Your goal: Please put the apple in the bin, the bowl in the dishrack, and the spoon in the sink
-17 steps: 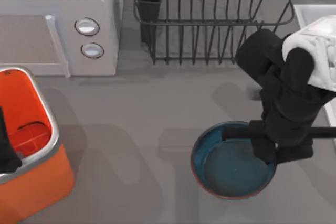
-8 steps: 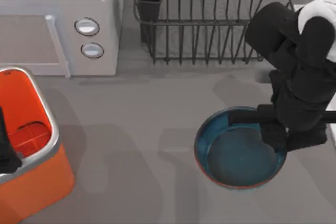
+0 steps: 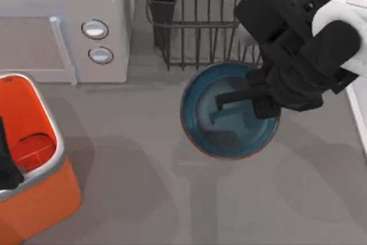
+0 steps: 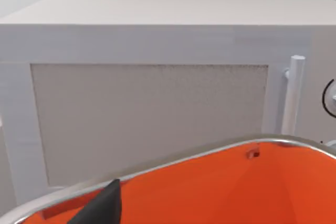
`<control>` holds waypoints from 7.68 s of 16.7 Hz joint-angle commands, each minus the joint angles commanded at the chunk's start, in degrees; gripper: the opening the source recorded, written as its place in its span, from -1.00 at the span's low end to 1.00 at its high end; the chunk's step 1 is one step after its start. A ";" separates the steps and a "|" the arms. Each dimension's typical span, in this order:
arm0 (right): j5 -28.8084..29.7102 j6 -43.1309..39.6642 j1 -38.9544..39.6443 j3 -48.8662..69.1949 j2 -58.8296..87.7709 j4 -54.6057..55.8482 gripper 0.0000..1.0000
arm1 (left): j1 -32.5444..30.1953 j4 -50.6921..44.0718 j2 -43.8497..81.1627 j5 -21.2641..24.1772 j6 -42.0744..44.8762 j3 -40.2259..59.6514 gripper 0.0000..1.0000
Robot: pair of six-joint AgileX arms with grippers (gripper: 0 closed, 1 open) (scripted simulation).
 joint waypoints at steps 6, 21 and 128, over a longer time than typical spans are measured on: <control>24.81 -13.38 9.92 2.70 -3.69 28.78 -1.00 | 0.00 0.00 0.00 0.00 0.00 0.00 1.00; 43.72 -24.98 16.85 5.27 -8.08 52.94 -1.00 | 0.00 0.00 0.00 0.00 0.00 0.00 1.00; -15.95 -65.67 -45.41 -58.29 -63.48 30.58 1.00 | 0.00 0.00 0.00 0.00 0.00 0.00 1.00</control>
